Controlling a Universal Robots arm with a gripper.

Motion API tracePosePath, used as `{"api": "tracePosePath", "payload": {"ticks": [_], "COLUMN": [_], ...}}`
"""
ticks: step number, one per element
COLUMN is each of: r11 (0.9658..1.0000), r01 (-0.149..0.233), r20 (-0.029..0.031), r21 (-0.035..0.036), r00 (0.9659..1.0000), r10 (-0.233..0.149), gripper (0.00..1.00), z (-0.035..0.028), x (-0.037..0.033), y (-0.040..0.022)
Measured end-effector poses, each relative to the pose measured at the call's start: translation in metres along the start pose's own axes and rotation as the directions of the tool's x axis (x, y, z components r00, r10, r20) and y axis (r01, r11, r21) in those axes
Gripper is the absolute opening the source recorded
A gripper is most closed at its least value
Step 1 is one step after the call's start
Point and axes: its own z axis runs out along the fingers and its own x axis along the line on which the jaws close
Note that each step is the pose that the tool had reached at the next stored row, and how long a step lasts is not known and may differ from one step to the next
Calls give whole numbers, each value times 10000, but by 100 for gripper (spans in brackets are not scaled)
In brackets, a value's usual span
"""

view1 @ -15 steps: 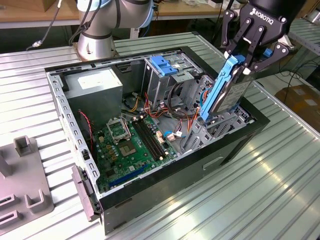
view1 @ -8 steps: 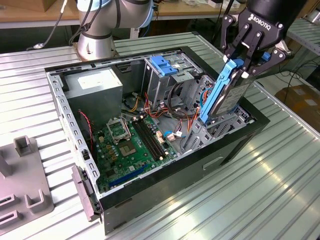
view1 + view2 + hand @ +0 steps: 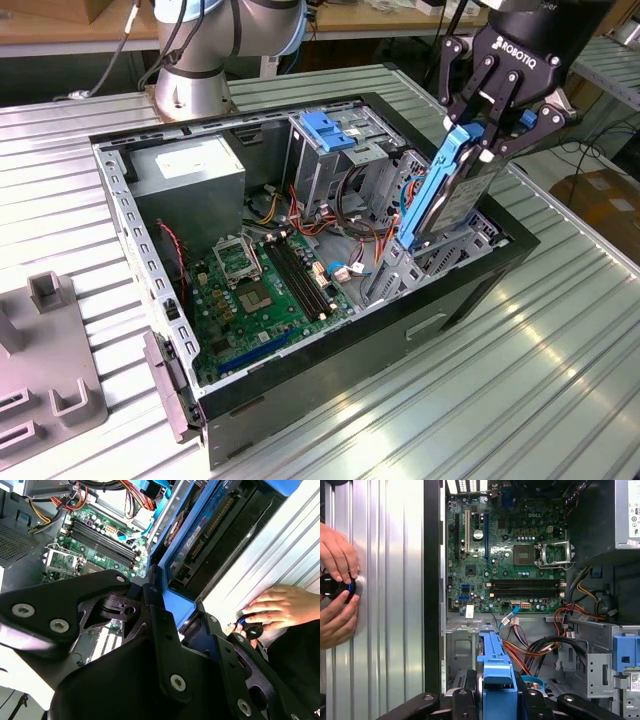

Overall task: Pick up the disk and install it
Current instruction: 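Insert the disk into the insertion slot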

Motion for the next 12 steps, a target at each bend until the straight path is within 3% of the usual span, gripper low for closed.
{"api": "tracePosePath", "payload": {"ticks": [12], "r11": [10000], "r01": [0], "r20": [0], "r21": [-7], "r00": [10000], "r10": [0], "gripper": [36], "z": [115], "x": [-4], "y": [-8]}}
